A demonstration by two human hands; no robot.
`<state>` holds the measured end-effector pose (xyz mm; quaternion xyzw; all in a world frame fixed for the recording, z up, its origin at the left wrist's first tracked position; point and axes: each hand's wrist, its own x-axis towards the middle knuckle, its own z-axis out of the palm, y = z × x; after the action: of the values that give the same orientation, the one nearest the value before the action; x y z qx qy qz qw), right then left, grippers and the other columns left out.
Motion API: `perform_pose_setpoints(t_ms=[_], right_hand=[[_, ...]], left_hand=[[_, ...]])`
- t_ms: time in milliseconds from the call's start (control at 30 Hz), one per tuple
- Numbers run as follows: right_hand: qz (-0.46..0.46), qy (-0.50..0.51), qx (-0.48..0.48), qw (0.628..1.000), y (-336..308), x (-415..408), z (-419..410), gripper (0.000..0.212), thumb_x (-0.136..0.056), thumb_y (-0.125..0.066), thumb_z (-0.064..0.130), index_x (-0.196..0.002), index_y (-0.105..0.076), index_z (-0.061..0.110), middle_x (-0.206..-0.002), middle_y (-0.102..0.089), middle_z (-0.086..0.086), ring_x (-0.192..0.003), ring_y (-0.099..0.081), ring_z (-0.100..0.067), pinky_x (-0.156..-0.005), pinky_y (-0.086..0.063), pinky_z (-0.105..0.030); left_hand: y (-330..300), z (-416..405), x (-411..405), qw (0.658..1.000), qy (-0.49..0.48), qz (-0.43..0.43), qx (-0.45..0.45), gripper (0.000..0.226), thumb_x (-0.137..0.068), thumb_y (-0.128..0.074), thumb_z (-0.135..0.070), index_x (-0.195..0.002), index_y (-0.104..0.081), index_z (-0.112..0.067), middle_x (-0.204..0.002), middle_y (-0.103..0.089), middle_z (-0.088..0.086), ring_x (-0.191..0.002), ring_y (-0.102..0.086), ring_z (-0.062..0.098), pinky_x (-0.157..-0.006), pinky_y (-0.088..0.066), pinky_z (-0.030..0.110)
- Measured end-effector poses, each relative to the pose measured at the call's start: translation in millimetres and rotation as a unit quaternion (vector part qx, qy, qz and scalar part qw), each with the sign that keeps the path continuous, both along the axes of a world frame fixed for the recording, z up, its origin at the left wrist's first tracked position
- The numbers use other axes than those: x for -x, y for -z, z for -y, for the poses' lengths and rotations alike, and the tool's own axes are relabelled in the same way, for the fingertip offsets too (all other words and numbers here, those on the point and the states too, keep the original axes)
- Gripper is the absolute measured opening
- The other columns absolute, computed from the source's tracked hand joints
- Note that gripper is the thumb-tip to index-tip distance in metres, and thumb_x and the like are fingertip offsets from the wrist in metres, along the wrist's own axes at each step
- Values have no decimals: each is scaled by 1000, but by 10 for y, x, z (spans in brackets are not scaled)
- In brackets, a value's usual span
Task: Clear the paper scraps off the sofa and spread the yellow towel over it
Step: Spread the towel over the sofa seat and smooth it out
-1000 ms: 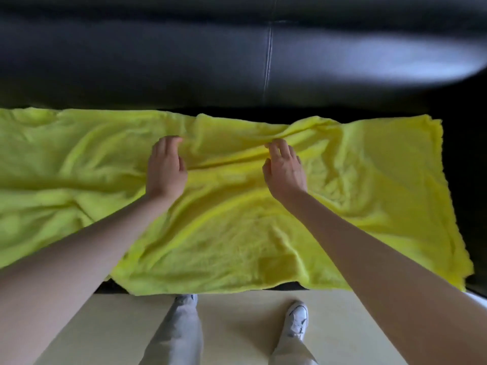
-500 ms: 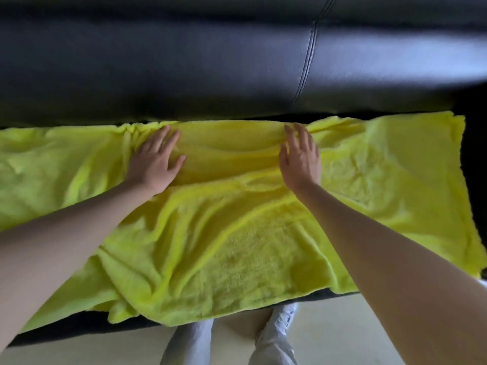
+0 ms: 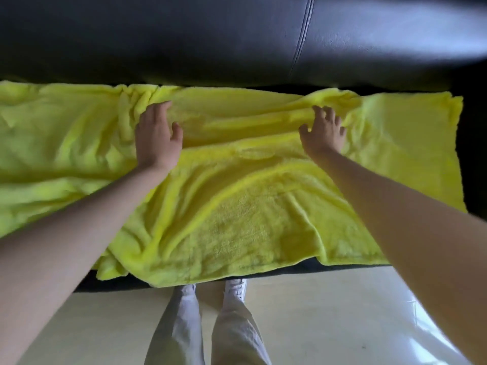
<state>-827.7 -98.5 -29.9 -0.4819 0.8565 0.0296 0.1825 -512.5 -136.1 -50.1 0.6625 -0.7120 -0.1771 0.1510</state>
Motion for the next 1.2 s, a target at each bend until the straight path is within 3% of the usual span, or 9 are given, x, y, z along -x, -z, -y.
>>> perform_pose_setpoints(t_ms=[200, 333, 433, 533, 633, 767, 867, 1067, 1200], right_hand=[[56, 7, 159, 986, -35, -1299, -1146, 27, -84, -52, 14, -110, -52, 12, -108, -52, -9, -99, -48, -29, -82, -38, -39], [174, -6, 120, 977, -144, -2160, -1817, 11, -88, -49, 13, -99, -50, 10, -95, -56, -4, -87, -50, -24, -68, -43, -37], [243, -82, 39, 966, -287, -2751, -2168, 12, -92, -45, 17, -101, -51, 12, -94, -59, -4, -87, -53, -24, -58, -36, -30], [313, -80, -154, 934, -288, -3234, -2304, 20, -94, -41, 22, -105, -54, 12, -101, -63, -10, -91, -60, -31, -66, -42, -31], [442, 89, -266, 852, -162, -3745, -2359, 20, -93, -46, 26, -81, -55, 12, -88, -65, -10, -75, -60, -27, -75, -51, -35], [561, 392, -121, 719, -49, -4217, -2256, 17, -94, -55, 28, -97, -58, 12, -91, -62, -6, -72, -57, -13, -63, -46, -24], [583, 529, -20, 617, -8, -4365, -2161, 20, -92, -60, 30, -100, -57, 12, -87, -61, -2, -75, -59, -10, -65, -50, -20], [513, 558, 8, 652, -51, -4621, -2138, 20, -93, -46, 16, -76, -53, 9, -73, -53, -4, -61, -51, -11, -60, -48, -21], [574, 575, -35, 582, -289, -4787, -2215, 18, -92, -45, 16, -82, -54, 4, -75, -60, -6, -62, -57, -15, -67, -53, -24]], left_hand=[[-283, -1177, -47, 982, -81, -172, -9, 23, -94, -46, -14, -116, -53, -12, -100, -59, 2, -77, -55, 17, -70, -43, 29], [-423, -1877, -329, 973, -131, -168, -86, 16, -99, -44, -25, -97, -55, -14, -69, -61, 0, -60, -57, 21, -54, -41, 37], [-494, -2213, -717, 941, -252, -170, -148, 26, -99, -42, -27, -80, -50, -12, -62, -53, 1, -69, -56, 35, -57, -35, 37], [-386, -2349, -1200, 867, -397, -149, -261, 36, -101, -35, -31, -98, -58, -3, -98, -62, 18, -100, -57, 39, -78, -41, 38], [-292, -2403, -1706, 729, -512, -280, -358, 46, -100, -33, -46, -95, -54, -5, -106, -59, 16, -88, -60, 31, -82, -43, 35], [-295, -2311, -2321, 656, -571, -388, -303, 36, -96, -51, -39, -103, -56, -3, -90, -58, 5, -73, -57, 13, -69, -50, 21], [-295, -2075, -2709, 597, -597, -455, -283, 27, -89, -64, -34, -95, -60, -8, -89, -60, 0, -80, -61, 8, -80, -54, 19], [-530, -1770, -3048, 493, -556, -611, -272, 34, -88, -67, -24, -118, -58, -11, -92, -64, 2, -75, -64, 12, -62, -57, 20], [-877, -1605, -3089, 487, -501, -678, -229, 25, -90, -63, -20, -112, -60, -10, -91, -65, 4, -76, -65, 12, -65, -57, 20]])
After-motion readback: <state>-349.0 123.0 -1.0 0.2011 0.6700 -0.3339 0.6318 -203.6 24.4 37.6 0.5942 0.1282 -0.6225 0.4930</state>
